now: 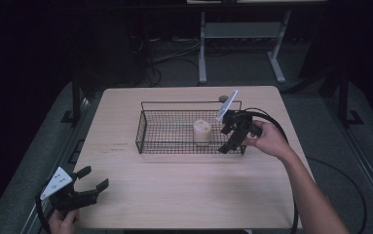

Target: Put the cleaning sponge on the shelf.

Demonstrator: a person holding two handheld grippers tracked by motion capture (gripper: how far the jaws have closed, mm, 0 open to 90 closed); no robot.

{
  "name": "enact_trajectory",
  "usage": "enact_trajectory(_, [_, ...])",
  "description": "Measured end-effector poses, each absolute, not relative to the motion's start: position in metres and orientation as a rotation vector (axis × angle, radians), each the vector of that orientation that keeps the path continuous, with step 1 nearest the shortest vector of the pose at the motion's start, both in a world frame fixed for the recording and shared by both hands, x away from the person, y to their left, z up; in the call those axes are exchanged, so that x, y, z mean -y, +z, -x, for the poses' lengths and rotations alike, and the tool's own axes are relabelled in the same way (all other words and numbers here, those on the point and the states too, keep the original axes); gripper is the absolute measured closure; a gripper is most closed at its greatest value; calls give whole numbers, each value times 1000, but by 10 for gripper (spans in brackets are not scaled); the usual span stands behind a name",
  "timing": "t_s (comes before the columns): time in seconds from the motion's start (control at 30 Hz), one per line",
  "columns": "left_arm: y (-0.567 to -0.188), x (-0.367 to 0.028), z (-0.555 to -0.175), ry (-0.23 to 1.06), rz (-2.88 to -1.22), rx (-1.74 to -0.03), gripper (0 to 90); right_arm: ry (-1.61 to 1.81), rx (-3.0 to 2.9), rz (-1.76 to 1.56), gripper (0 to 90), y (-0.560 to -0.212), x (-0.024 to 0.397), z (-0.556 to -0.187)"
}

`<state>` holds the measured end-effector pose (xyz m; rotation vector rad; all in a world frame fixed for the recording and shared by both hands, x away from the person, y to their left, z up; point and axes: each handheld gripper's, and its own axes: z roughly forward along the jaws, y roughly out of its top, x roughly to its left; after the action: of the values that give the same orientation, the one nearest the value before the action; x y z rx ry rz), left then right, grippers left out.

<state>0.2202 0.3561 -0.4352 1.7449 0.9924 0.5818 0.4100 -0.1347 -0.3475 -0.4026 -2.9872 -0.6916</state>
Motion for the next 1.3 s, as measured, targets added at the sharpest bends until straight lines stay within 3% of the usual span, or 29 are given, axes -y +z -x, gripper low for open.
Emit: enact_trajectory(1.3, [-435, -355, -220, 580, -1748, -990, 140, -671, 2980, 391, 172, -375, 158, -369])
